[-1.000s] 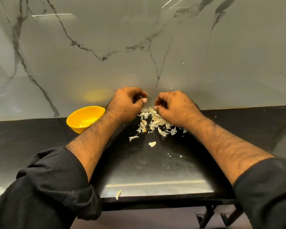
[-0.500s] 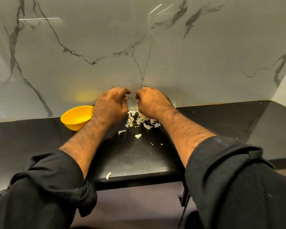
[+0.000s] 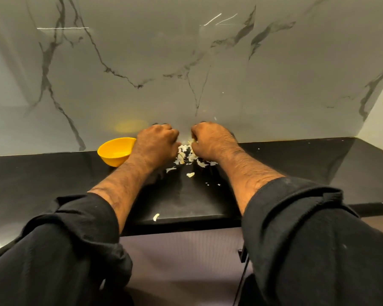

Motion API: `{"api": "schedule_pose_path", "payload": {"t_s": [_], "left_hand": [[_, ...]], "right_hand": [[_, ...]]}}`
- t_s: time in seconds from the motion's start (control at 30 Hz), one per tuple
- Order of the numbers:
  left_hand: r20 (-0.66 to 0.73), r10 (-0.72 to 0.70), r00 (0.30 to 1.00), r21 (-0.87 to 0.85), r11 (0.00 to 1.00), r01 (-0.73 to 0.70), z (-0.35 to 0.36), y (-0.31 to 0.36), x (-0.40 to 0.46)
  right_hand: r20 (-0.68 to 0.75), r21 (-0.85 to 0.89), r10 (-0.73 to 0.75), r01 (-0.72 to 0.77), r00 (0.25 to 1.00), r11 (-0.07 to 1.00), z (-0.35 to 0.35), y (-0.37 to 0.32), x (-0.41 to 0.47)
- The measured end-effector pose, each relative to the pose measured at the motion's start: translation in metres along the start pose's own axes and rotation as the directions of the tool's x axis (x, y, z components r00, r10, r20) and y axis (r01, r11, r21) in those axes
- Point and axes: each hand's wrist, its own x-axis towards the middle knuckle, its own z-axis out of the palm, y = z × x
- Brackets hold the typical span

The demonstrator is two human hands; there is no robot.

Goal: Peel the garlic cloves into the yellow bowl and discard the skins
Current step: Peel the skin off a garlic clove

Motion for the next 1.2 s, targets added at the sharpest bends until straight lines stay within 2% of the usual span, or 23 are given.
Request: {"api": "schedule_pose_path", "payload": {"t_s": [0.33,0.5,0.6,0.67,0.73,0.8,0.87,0.97,1.07,1.2], "left_hand": [[0.022,-0.046,0.999,0.101,0.994,0.044,-0.015,-0.021,-0.007],[0.091,-0.095,0.991,0.148,0.986,0.081,-0.021,-0.026,0.003],[0.140,-0.081,0.987,0.054,0.996,0.074,-0.025,-0.029,0.005],[0.162,-0.047,0.986,-0.006,0.999,0.048,-0.029,-0.034,0.003],[0.112,-0.055,0.992,-0.040,0.997,0.060,-0.033,-0.044,0.000],[0.045,-0.145,0.988,-0.153,0.977,0.150,-0.037,-0.058,-0.004],[-0.004,-0.293,0.956,-0.298,0.913,0.279,-0.041,-0.075,-0.006],[-0.037,-0.427,0.903,-0.384,0.840,0.382,-0.044,-0.100,-0.009],[-0.058,-0.482,0.874,-0.383,0.819,0.426,-0.043,-0.120,-0.016],[-0.084,-0.526,0.846,-0.358,0.809,0.467,-0.037,-0.140,-0.024]], "right_hand": [[0.033,-0.056,-0.021,0.023,0.999,0.998,0.000,-0.037,-0.002],[0.022,-0.088,0.000,0.002,1.000,0.996,-0.002,-0.035,-0.003],[0.016,-0.084,0.005,-0.003,1.000,0.996,-0.004,-0.030,-0.001],[0.023,-0.018,0.029,-0.029,0.999,0.999,-0.003,-0.026,0.002],[0.005,0.113,0.060,-0.060,0.998,0.992,-0.001,-0.024,0.009],[-0.024,0.300,0.089,-0.078,0.996,0.951,0.001,-0.027,0.016],[-0.039,0.474,0.103,-0.072,0.994,0.877,0.002,-0.038,0.024],[-0.008,0.668,0.085,-0.058,0.996,0.742,0.006,-0.064,0.034],[0.016,0.737,0.018,-0.024,1.000,0.676,0.009,-0.090,0.043],[0.135,0.671,-0.100,-0.017,0.986,0.741,0.013,-0.116,0.053]]}}
